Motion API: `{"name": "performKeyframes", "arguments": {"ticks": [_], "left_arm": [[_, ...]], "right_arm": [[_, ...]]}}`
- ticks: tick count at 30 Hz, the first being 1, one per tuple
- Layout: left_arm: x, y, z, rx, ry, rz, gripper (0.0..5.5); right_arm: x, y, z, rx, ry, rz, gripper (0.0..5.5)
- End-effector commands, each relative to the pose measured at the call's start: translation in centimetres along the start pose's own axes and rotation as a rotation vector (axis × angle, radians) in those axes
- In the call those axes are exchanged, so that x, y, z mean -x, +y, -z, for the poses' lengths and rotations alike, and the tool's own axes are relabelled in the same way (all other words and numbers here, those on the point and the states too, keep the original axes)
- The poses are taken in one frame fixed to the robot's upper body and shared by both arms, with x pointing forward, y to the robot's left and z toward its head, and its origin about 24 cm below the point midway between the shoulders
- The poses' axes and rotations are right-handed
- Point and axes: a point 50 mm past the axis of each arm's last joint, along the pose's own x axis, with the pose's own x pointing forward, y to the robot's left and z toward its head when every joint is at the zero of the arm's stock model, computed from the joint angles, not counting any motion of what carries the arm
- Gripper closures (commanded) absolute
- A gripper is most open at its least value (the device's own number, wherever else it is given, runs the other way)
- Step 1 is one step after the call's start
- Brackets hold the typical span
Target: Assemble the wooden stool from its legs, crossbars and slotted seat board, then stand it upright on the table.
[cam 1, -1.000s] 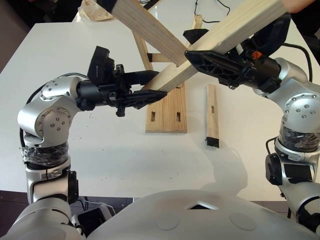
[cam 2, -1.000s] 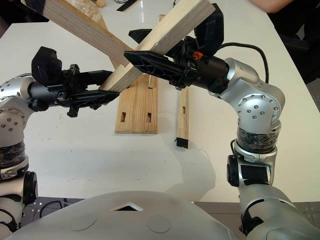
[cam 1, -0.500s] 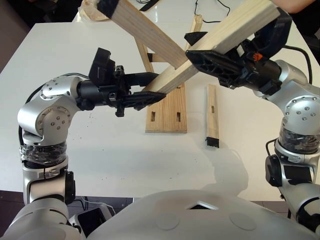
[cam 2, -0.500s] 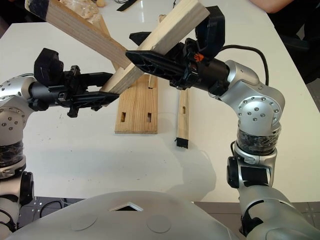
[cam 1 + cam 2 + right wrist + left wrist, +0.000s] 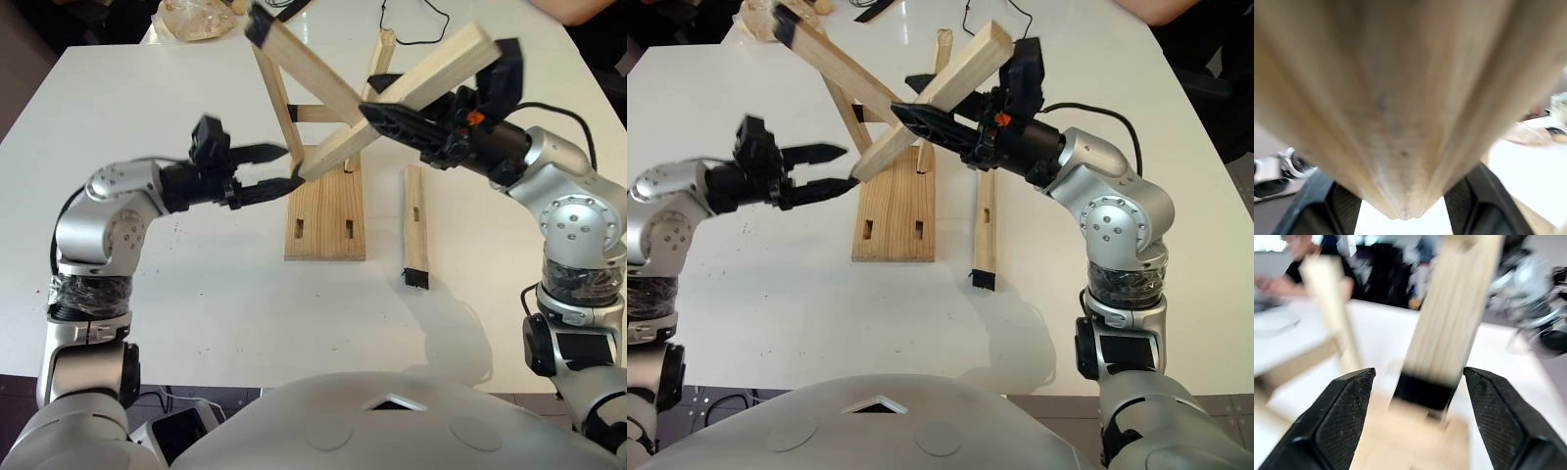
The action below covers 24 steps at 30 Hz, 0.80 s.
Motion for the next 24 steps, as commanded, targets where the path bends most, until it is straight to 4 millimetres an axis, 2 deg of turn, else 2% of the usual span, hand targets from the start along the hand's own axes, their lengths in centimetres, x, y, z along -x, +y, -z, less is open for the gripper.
{"name": "performKeyframes", "arguments": {"ticks": [1, 7, 11, 14, 17, 24], "left_arm": [[3.5, 2.1, 4.5, 0.054, 0.126, -0.269, 2.18], [4.8, 3.5, 4.5, 0.157, -0.136, -0.688, 2.18], [4.3, 3.6, 3.6, 0.386, -0.466, -0.998, 2.18], [3.7, 3.3, 4.2, 0.527, -0.577, -1.144, 2.18], [3.5, 3.5, 4.7, 0.618, -0.626, -1.258, 2.18], [4.2, 3.5, 5.6, 0.616, -0.633, -1.407, 2.18]], "right_arm": [[0.8, -0.5, 1.3, 0.073, 0.079, 0.031, 3.46], [2.6, -0.6, 3.6, 0.214, 0.3, -0.029, 3.46], [3.6, -0.3, 4.0, 0.197, 0.345, -0.09, 3.46], [3.9, -0.3, 3.8, 0.183, 0.361, -0.126, 3.46], [4.0, -0.2, 3.8, 0.179, 0.369, -0.151, 3.46], [4.7, -0.6, 3.8, 0.169, 0.414, -0.167, 3.46]]}}
